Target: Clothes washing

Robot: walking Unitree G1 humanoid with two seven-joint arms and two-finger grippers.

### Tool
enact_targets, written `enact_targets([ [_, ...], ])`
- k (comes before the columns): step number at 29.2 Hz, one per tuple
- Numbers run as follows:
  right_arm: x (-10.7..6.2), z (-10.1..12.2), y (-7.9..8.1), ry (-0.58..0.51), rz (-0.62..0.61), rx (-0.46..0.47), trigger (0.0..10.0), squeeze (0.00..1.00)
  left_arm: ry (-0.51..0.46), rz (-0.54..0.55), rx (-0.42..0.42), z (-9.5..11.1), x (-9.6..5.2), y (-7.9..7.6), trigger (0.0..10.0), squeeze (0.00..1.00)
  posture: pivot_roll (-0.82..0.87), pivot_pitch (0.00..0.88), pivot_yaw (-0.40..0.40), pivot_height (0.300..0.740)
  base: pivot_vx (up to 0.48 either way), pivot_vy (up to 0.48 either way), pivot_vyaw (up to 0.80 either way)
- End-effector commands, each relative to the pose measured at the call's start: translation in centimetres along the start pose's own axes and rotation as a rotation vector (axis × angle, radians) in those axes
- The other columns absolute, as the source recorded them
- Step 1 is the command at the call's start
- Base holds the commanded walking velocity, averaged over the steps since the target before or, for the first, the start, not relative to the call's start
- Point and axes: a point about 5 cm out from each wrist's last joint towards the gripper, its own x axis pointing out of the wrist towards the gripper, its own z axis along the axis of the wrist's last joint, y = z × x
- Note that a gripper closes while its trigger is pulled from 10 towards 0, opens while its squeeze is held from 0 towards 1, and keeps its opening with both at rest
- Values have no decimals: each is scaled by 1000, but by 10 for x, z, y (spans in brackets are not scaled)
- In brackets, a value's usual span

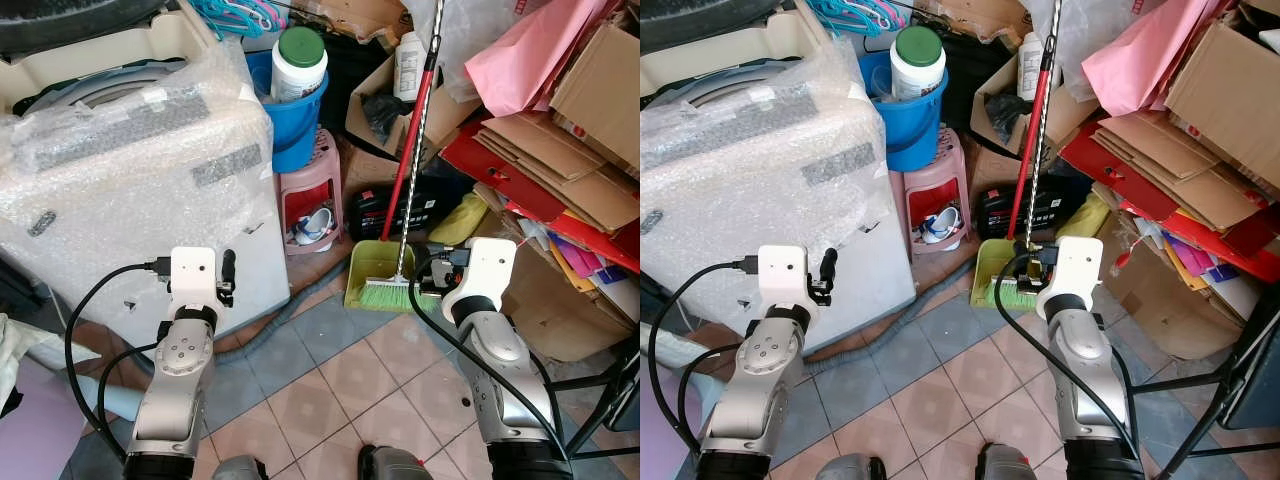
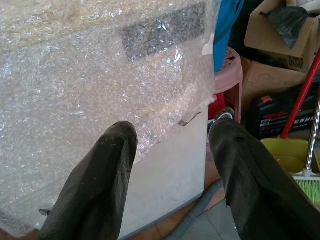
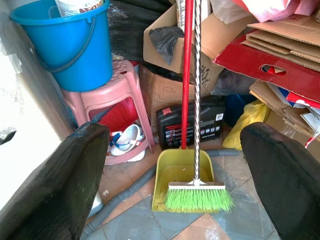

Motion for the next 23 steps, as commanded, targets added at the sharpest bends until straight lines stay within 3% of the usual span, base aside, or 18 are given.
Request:
enact_targets([
  [1, 1, 0, 1, 8, 7, -6, 10000, 0, 8, 13, 8, 0, 1, 3, 10000, 0, -37, 94, 43, 740, 0, 0, 0],
  [10, 1, 0, 1, 8, 7, -6, 10000, 0, 8, 13, 8, 0, 1, 3, 10000, 0, -37, 94, 43, 740, 0, 0, 0],
  [11, 1, 0, 2, 10, 7, -12, 10000, 0, 8, 13, 8, 0, 1, 3, 10000, 0, 0, 0, 0, 740, 0, 0, 0],
  [12, 0, 1, 3, -9, 34, -34, 10000, 0, 9, 49, 9, -1, 3, 5, 10000, 0, -38, 78, 40, 740, 0, 0, 0],
  [19, 0, 6, 8, -54, 100, -75, 10000, 0, 13, 111, 1, -1, 6, 10, 10000, 0, -35, 84, 41, 740, 0, 0, 0],
  [23, -1, 4, 12, -61, 121, -94, 10000, 0, 13, 116, 2, -1, 7, 10, 10000, 0, -36, 85, 43, 740, 0, 0, 800],
])
